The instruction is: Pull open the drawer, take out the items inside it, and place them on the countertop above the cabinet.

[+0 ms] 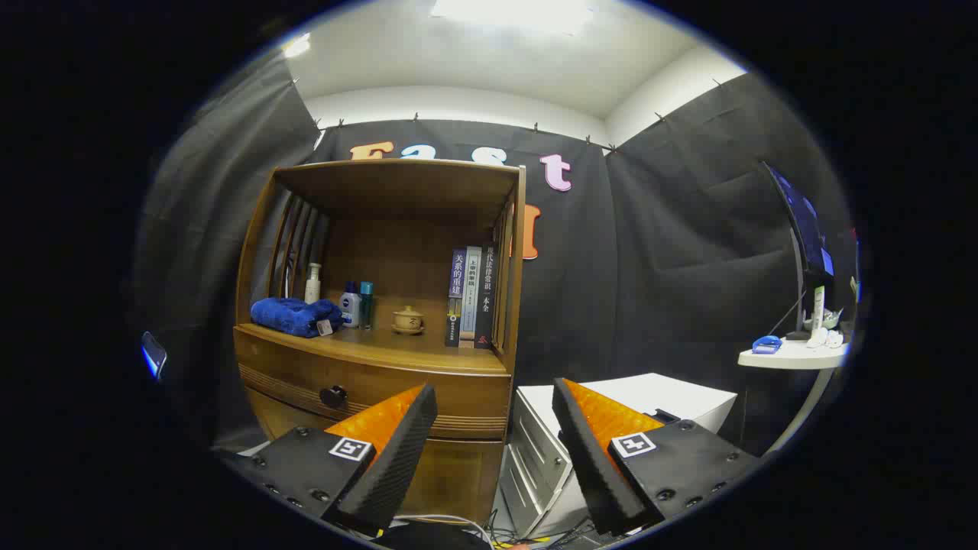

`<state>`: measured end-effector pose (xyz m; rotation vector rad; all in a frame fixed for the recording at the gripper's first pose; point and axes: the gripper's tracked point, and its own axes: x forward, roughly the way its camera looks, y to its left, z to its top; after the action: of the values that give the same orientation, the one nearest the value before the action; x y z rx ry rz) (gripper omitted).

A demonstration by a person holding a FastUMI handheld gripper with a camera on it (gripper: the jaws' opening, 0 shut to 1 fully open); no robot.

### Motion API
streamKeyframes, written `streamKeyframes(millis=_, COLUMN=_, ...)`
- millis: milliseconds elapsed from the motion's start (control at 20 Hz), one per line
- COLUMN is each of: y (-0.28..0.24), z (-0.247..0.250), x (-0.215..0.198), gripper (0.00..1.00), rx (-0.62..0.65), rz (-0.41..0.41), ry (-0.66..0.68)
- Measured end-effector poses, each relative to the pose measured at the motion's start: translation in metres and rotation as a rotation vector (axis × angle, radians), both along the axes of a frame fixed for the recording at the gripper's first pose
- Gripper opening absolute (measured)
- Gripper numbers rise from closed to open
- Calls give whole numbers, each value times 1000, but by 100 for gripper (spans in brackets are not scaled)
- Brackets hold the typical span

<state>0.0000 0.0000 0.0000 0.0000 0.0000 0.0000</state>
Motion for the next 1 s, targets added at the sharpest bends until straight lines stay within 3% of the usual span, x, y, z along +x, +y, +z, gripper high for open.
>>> streamKeyframes(millis=1000, y=-21, z=-4, x=8, gripper=98, rx=10, rz=-41, ry=17)
